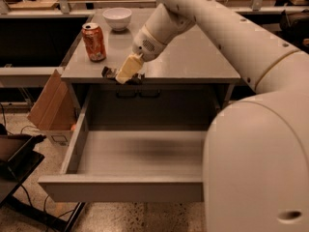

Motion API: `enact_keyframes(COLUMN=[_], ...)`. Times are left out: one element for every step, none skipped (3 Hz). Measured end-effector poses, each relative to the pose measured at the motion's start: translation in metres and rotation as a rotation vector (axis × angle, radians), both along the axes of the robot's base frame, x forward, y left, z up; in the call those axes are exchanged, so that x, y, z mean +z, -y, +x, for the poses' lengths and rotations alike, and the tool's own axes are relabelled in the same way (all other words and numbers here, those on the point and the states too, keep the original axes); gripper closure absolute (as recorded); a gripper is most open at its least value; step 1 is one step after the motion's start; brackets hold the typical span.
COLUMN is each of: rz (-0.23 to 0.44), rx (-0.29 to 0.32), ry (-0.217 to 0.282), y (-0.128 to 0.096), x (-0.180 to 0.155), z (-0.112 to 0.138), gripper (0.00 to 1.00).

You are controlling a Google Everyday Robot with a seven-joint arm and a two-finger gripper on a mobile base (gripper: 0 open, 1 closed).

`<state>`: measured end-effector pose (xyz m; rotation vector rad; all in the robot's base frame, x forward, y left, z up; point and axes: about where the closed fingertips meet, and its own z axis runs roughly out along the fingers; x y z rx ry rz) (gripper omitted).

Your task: Pick rxbar chocolate from top drawer and place on counter

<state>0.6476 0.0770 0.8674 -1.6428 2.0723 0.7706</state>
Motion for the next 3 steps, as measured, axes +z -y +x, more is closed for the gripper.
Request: enact_keyframes(rz=[-0.016,-0.068,-0.14], rx=[-0.058,-0.249,-0.409], ry=[0.023,0.221,0.374], y=[0.013,0.047,0.08], x=[0.044,0.1,0.116], z=[0.024,0.086,0.133], gripper=[1.0,1.0,1.0])
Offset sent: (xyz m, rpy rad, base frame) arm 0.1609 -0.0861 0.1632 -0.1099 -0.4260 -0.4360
